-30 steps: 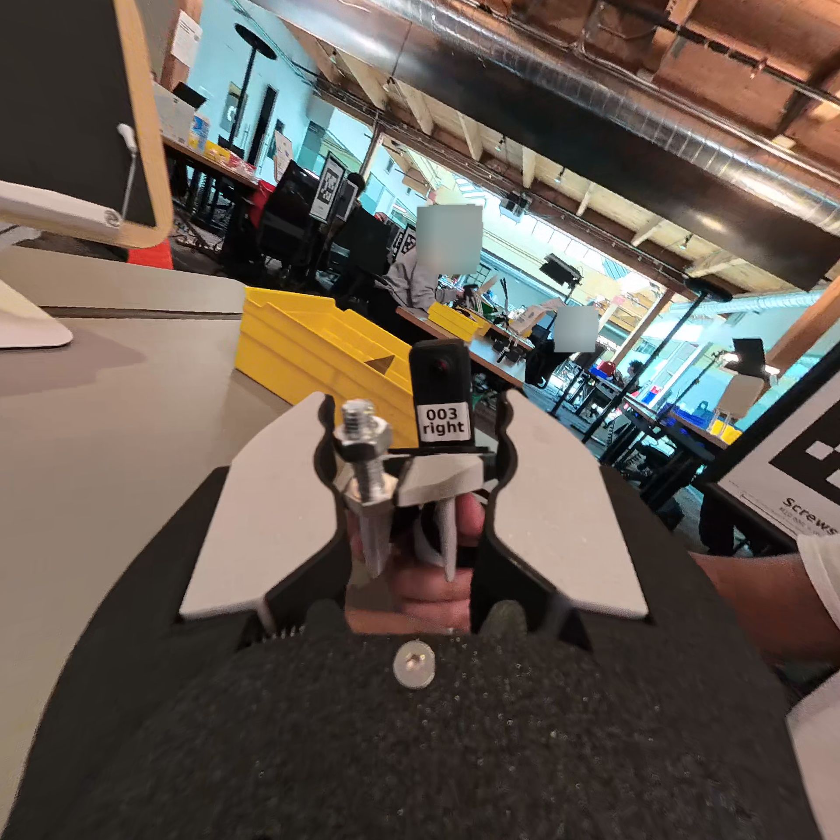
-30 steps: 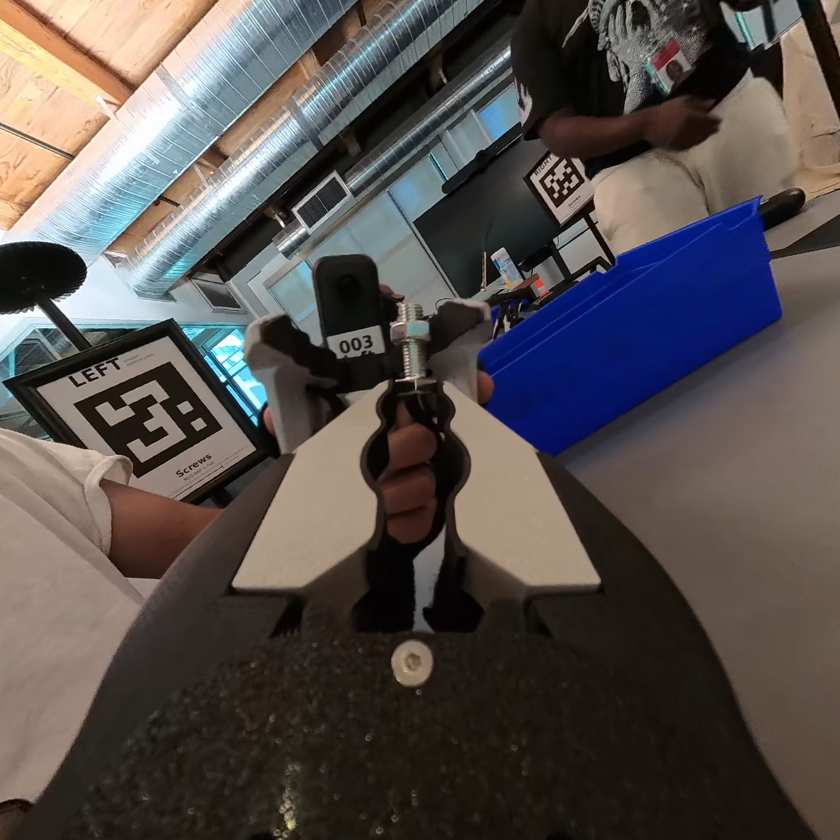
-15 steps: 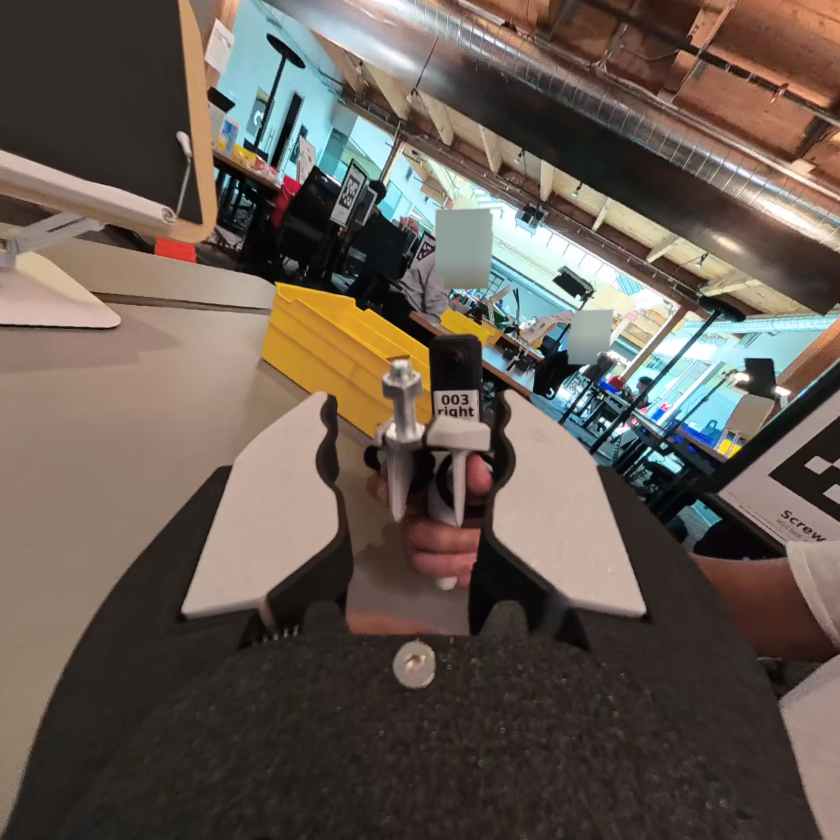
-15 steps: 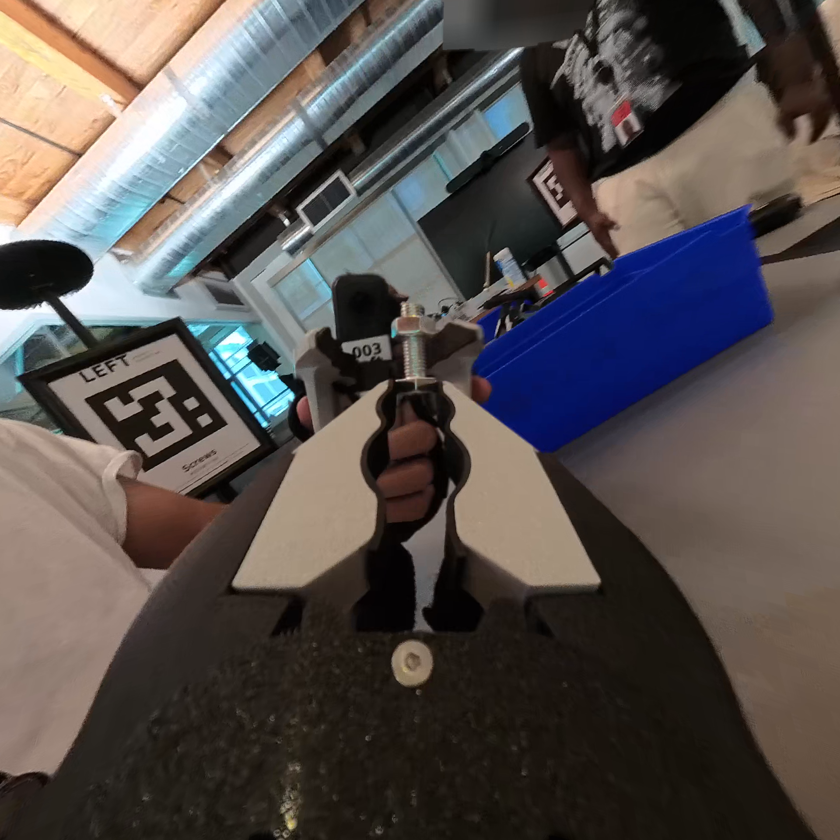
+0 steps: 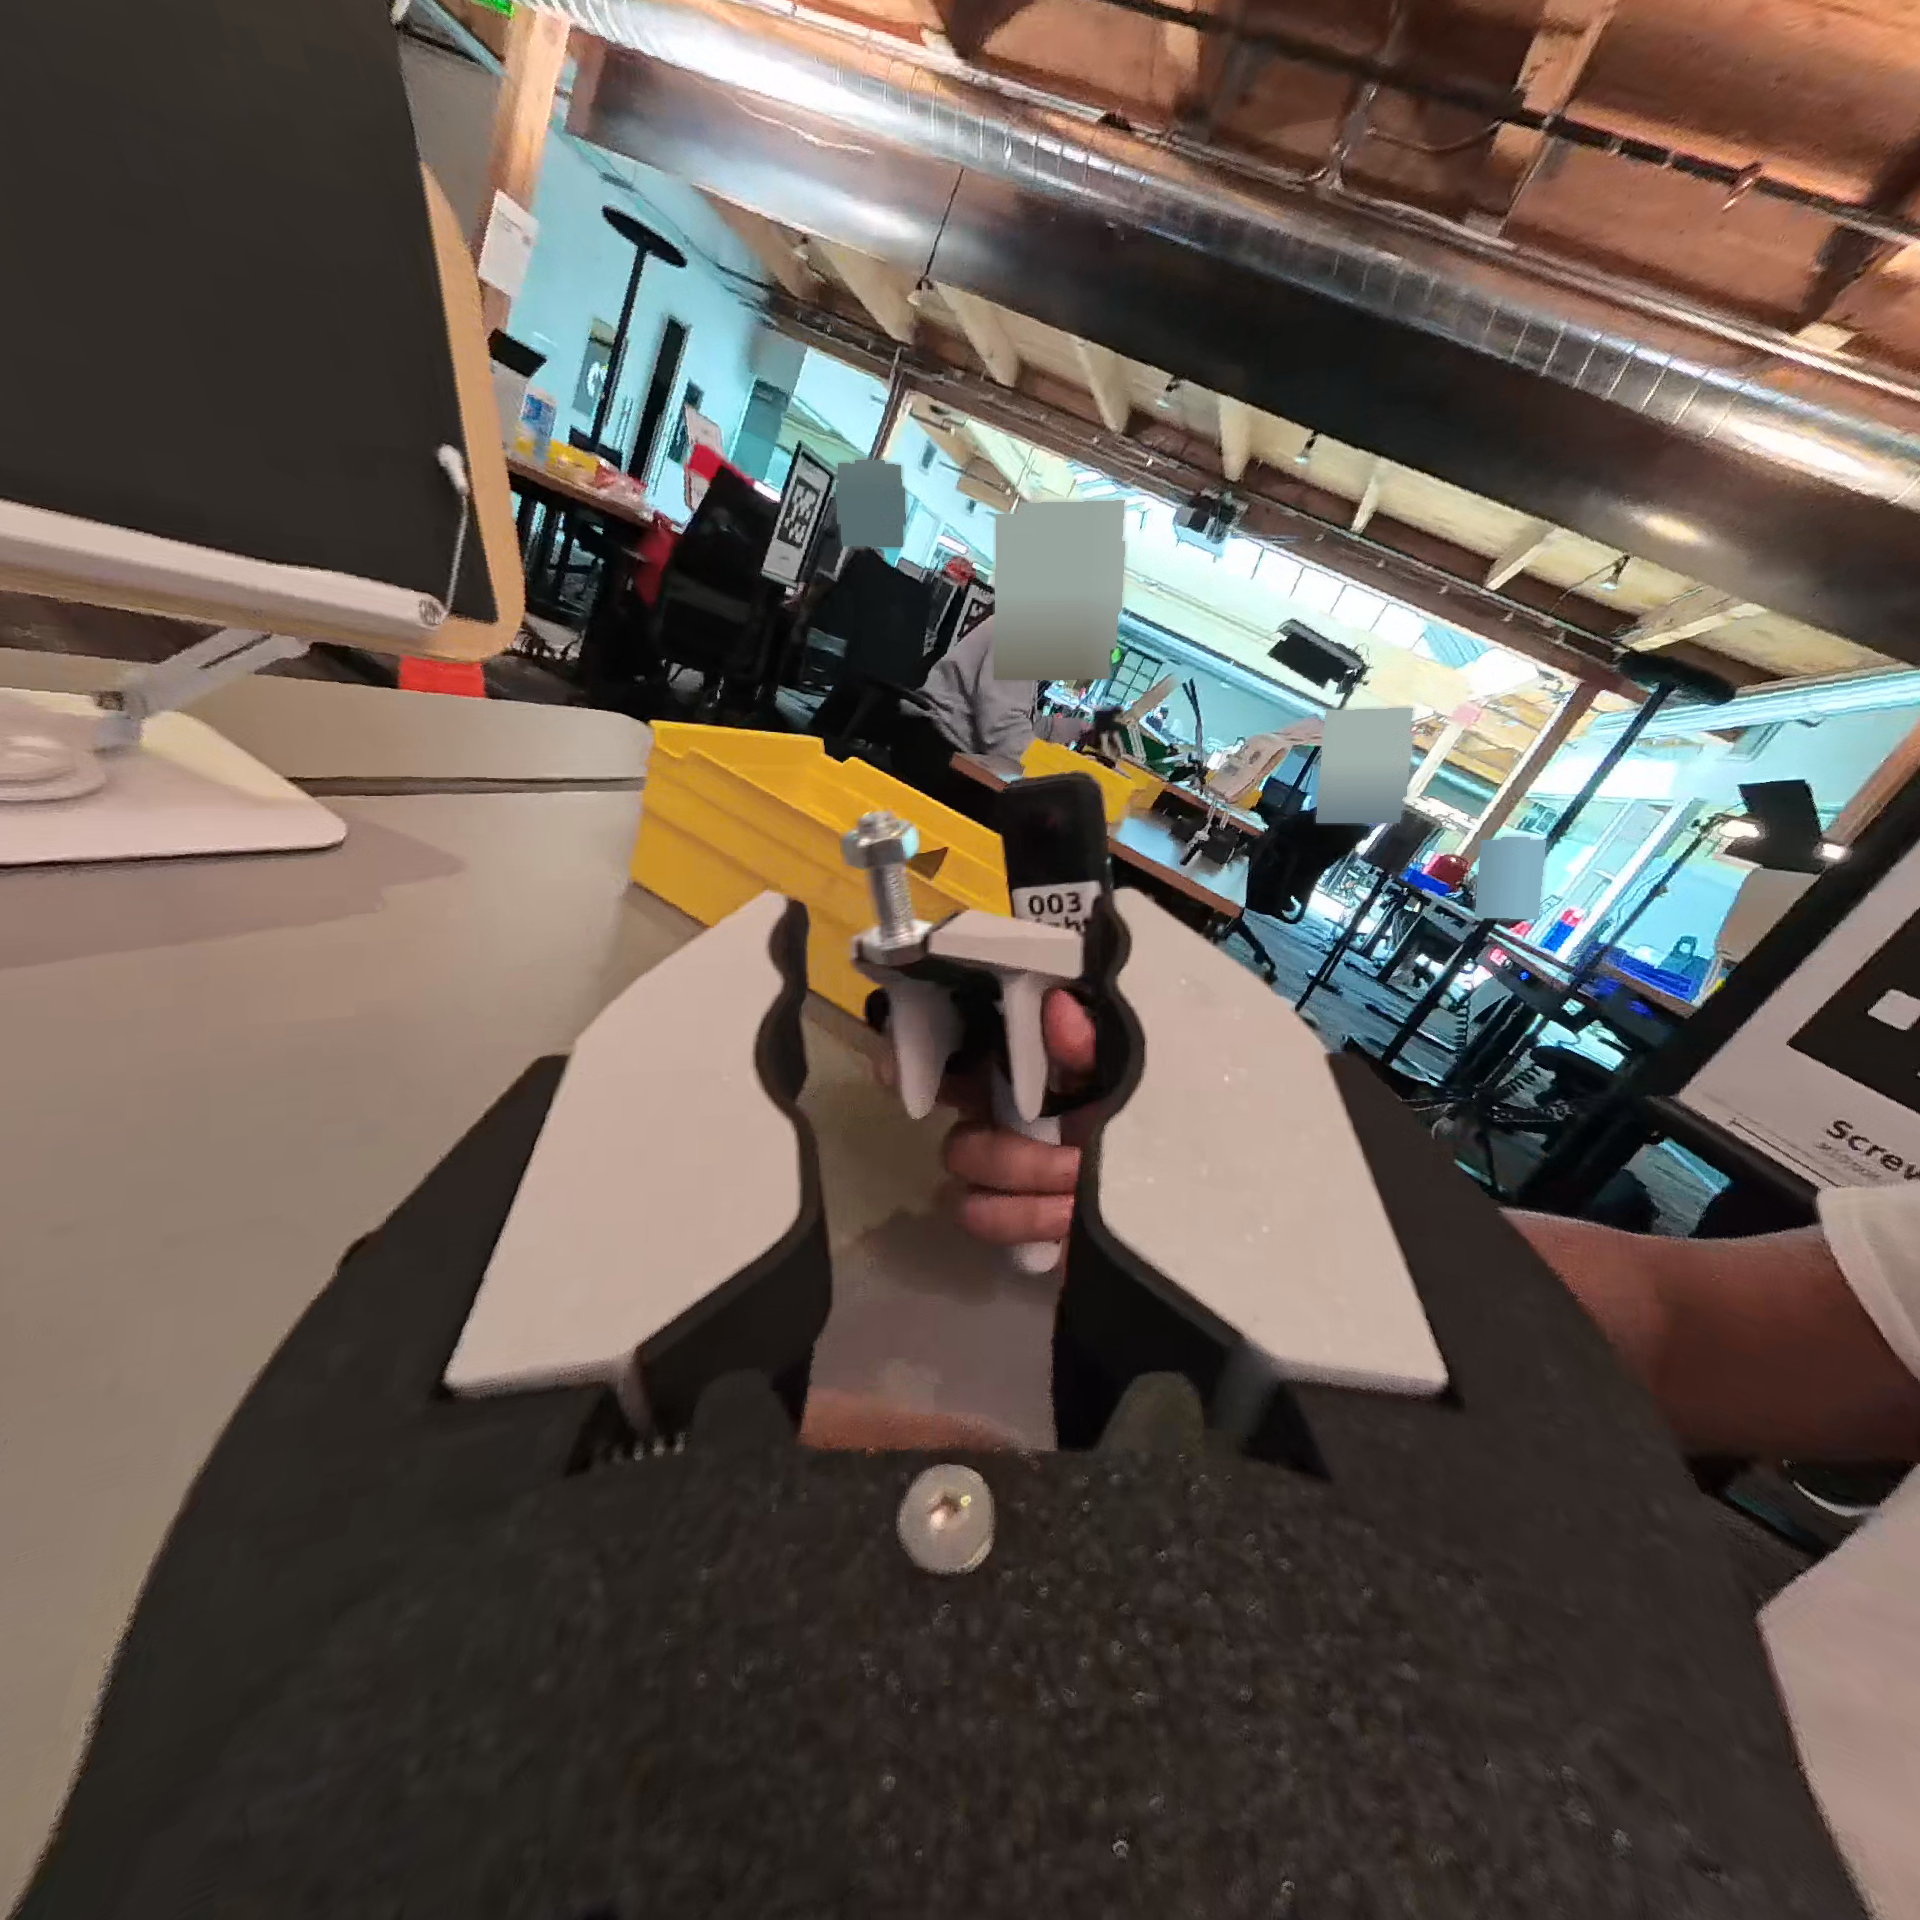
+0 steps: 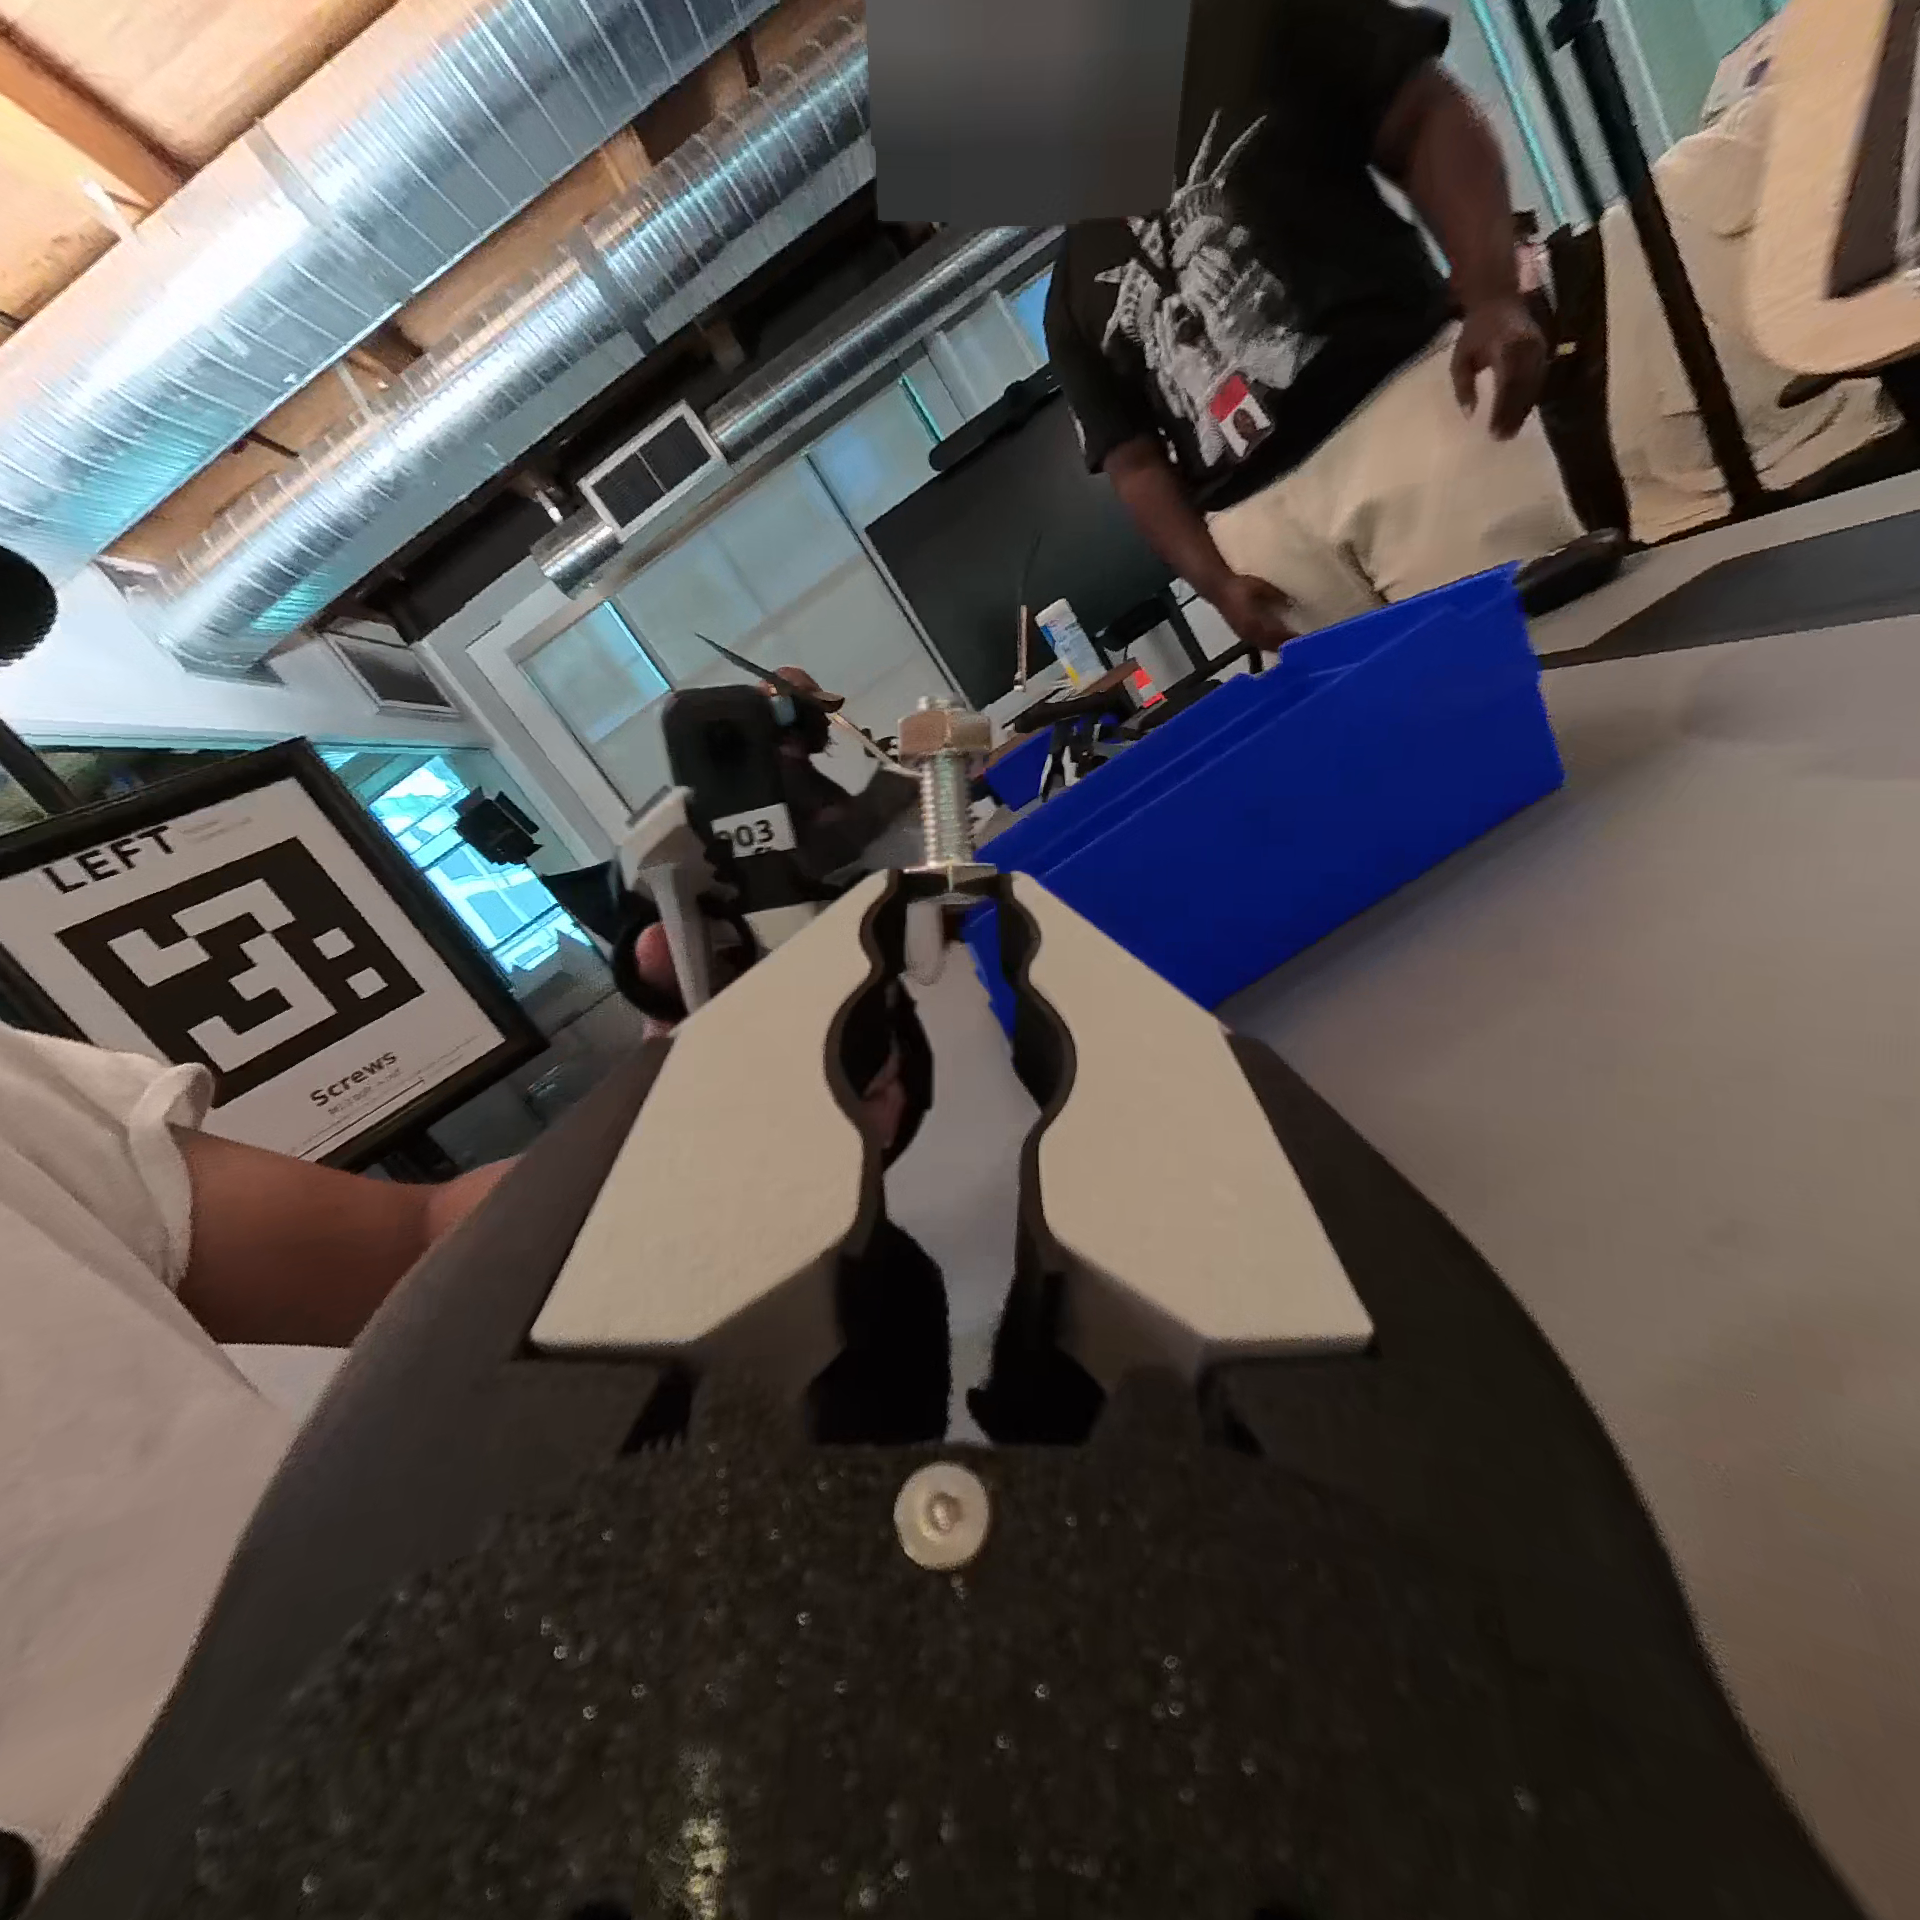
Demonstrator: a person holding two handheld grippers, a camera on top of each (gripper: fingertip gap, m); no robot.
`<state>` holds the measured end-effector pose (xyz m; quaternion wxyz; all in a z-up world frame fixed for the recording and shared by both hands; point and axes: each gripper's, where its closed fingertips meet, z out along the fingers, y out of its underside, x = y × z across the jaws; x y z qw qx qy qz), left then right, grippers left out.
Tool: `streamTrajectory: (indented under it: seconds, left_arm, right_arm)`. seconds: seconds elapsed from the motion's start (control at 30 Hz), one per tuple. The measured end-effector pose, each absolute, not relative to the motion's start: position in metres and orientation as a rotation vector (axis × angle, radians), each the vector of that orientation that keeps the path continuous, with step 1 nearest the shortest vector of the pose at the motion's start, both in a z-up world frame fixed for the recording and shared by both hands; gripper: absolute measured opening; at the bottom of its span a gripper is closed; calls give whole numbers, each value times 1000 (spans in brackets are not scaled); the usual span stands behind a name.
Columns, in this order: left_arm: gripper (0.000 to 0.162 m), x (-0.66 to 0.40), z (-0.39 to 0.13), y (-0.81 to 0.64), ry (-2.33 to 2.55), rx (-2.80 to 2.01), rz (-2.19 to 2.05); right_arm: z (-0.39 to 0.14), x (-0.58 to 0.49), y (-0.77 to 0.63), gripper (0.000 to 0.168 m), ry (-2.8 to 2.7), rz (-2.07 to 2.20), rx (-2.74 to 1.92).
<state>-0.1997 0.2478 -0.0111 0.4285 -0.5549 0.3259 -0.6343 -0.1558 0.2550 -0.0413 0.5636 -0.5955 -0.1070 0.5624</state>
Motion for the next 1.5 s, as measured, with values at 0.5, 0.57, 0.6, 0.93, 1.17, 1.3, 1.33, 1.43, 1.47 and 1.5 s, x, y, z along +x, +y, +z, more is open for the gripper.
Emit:
streamTrajectory:
  seconds: [0.5,0.57,0.6,0.93,1.17,1.3,1.33,1.43,1.47,1.5]
  left_arm:
    - [58,-190,-13,227,896,-1364,-1691]
    - [53,-191,-7,229,860,-1350,-1697]
    - [56,-189,-8,230,871,-1365,-1674]
    - [51,-187,-48,248,1082,-1459,-1172]
    - [55,-179,-66,240,1300,-1309,-872]
    - [54,-186,-71,233,1420,-1192,-728]
    - [51,-188,-72,233,1437,-1174,-691]
    - [41,-191,-76,235,1463,-1124,-574]
    - [38,-191,-77,236,1460,-1114,-542]
    - [35,-191,-78,237,1459,-1106,-524]
  right_arm:
    - [-40,-172,258,5,-225,1347,-1397]
    - [-44,-159,263,5,-155,1353,-1388]
    - [-42,-157,261,5,-141,1405,-1370]
    - [-46,-148,263,5,-124,1396,-1396]
    - [-62,-183,248,4,-137,1736,-1491]
    - [-65,-193,239,4,-64,2011,-1494]
    - [-67,-195,238,4,-43,2059,-1499]
    - [-69,-198,237,5,65,2198,-1460]
    - [-67,-196,239,4,112,2234,-1422]
    - [-65,-195,240,5,148,2267,-1387]
